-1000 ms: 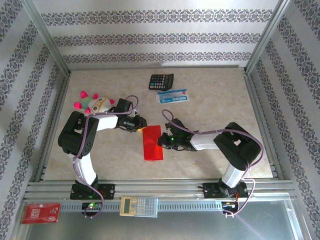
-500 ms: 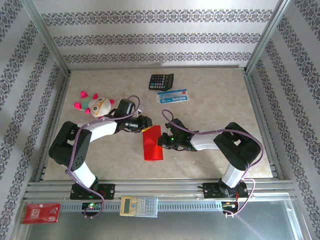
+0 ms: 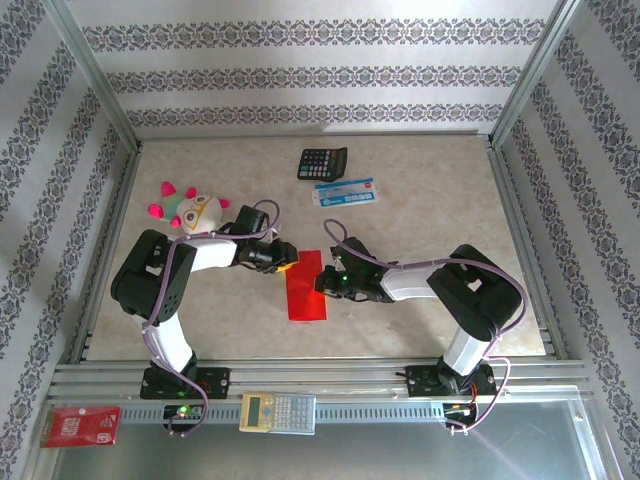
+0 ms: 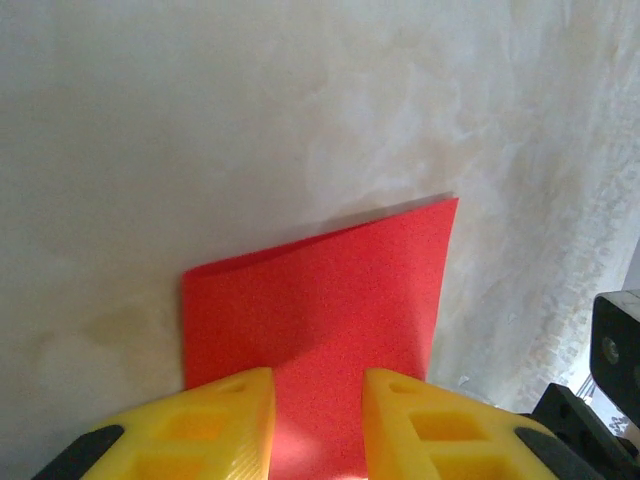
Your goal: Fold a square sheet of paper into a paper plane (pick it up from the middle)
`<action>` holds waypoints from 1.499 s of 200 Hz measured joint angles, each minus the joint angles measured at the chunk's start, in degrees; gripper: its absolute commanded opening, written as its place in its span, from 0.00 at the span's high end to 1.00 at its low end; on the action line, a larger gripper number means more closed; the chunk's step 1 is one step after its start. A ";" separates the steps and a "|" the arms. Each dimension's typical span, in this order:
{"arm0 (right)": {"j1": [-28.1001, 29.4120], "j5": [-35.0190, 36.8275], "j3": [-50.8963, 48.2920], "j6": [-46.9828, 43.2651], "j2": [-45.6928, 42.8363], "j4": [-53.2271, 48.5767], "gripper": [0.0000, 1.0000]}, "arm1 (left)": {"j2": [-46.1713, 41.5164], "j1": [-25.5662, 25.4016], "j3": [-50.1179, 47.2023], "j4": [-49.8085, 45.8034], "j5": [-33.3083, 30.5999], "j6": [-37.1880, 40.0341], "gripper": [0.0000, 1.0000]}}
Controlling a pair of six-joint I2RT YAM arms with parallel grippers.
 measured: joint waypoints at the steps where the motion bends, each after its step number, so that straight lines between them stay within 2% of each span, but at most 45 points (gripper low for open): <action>1: 0.00 0.00 0.00 0.00 0.00 0.00 1.00 | 0.00 0.15 0.00 0.00 0.04 0.13 0.69; 68: 0.00 0.02 -0.02 0.00 -0.04 -0.02 1.00 | -0.28 3.15 1.60 -3.04 -0.72 3.43 0.68; 117: 0.00 0.02 0.02 0.00 -0.04 -0.02 1.00 | -5.07 0.59 1.66 -1.14 0.22 1.60 0.67; 199: 0.00 0.02 0.02 -0.02 -0.04 -0.07 1.00 | 3.63 0.37 4.81 0.11 0.31 1.73 0.67; 272: 0.00 0.02 0.00 -0.02 -0.04 -0.02 1.00 | 3.58 3.61 4.68 0.09 0.83 3.10 0.67; 300: 0.00 0.02 -0.02 0.00 -0.04 -0.02 1.00 | 0.07 3.45 1.84 0.04 0.02 2.60 0.66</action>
